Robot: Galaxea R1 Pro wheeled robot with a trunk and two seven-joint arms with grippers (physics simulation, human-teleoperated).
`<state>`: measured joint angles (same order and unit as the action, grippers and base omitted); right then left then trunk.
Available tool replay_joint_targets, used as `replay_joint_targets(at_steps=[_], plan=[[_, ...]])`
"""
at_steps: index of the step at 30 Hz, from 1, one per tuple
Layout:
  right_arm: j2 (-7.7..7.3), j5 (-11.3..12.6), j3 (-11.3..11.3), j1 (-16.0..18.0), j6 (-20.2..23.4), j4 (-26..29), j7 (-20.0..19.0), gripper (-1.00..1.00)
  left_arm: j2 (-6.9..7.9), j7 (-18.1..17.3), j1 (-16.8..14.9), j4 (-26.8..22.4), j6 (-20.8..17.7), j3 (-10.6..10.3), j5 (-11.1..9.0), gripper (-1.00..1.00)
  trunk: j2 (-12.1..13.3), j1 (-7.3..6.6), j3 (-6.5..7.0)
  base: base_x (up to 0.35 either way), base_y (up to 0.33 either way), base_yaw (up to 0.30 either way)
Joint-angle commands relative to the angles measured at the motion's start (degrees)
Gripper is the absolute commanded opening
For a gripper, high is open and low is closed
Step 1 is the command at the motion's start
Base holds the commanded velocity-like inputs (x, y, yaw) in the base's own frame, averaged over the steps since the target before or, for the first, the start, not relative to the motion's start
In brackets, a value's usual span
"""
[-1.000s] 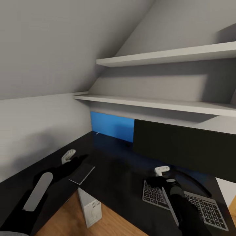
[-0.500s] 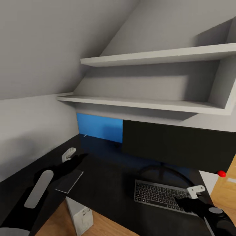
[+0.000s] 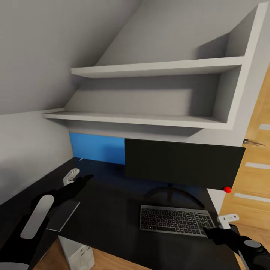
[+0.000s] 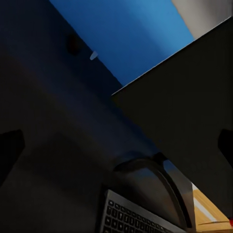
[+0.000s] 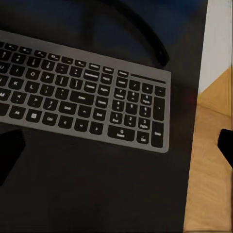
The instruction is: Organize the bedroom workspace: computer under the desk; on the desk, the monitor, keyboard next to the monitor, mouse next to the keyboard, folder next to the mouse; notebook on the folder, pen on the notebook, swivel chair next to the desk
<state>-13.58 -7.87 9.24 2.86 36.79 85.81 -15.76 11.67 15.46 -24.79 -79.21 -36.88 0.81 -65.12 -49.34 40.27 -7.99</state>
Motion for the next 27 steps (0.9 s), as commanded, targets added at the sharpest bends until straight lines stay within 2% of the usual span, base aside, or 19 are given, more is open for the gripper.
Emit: replay_joint_targets(at_steps=[1,5,9,11,12,14,20,21,22,27], plan=[[-0.03,-0.6,0.1,0.0,0.2,-0.2,-0.5,1.0,0.01,0.7,0.0,-0.1,-0.2,0.1,-0.5,1.0,0.3,-0.21,0.11,0.0,0.0,-0.107],[-0.26,-0.6,0.2,0.0,0.2,-0.6,-0.6,1.0,0.02,2.1,-0.3,-0.1,-0.2,0.3,-0.3,1.0,2.0,-1.09,0.86,0.0,0.0,-0.063],[-0.49,-0.6,2.8,-0.5,-1.6,-1.8,-0.6,1.0,0.04,3.9,-0.9,0.0,-0.3,1.0,-0.2,1.0,3.6,-1.97,1.59,0.0,0.0,-0.021],[-0.57,-0.5,5.1,-0.8,-4.2,-3.0,-0.7,1.0,0.08,4.3,-1.0,0.1,-0.3,1.3,-0.1,1.0,4.4,-2.41,1.95,0.0,0.0,-0.01],[-0.63,-0.6,7.6,-1.1,-7.8,-4.2,-0.7,1.0,0.24,4.6,-1.1,0.1,-0.3,1.6,-0.1,1.0,4.8,-2.63,2.13,0.0,0.0,-0.006],[-0.68,-0.7,9.9,-1.4,-11.7,-5.8,-0.7,1.0,0.59,4.8,-1.0,0.4,-0.3,2.0,-0.1,1.0,5.6,-3.07,2.49,0.0,0.0,-0.004],[-0.83,-0.6,14.1,-2.2,-20.1,-12.9,-0.7,1.0,1.5,5.0,-0.8,1.4,-0.3,2.7,-0.1,1.0,8.0,-4.39,3.57,0.0,0.0,-0.033],[-1.05,-0.6,15.5,-2.2,-21.4,-14.6,-0.7,1.0,1.59,5.0,-0.8,1.6,-0.3,2.7,0.0,1.0,8.4,-4.61,3.75,0.0,0.0,-0.17],[-2.06,-0.7,17.7,-2.3,-23.0,-19.2,-0.8,1.0,1.5,5.0,-0.7,1.8,-0.2,2.6,0.0,1.0,8.8,-4.83,3.93,0.0,0.0,-0.245],[-3.59,-0.6,19.0,-1.8,-28.9,-27.1,-0.8,1.0,1.64,4.6,-0.4,1.9,-0.3,2.6,-0.3,1.0,9.2,-5.05,4.11,0.0,0.0,-0.274]])
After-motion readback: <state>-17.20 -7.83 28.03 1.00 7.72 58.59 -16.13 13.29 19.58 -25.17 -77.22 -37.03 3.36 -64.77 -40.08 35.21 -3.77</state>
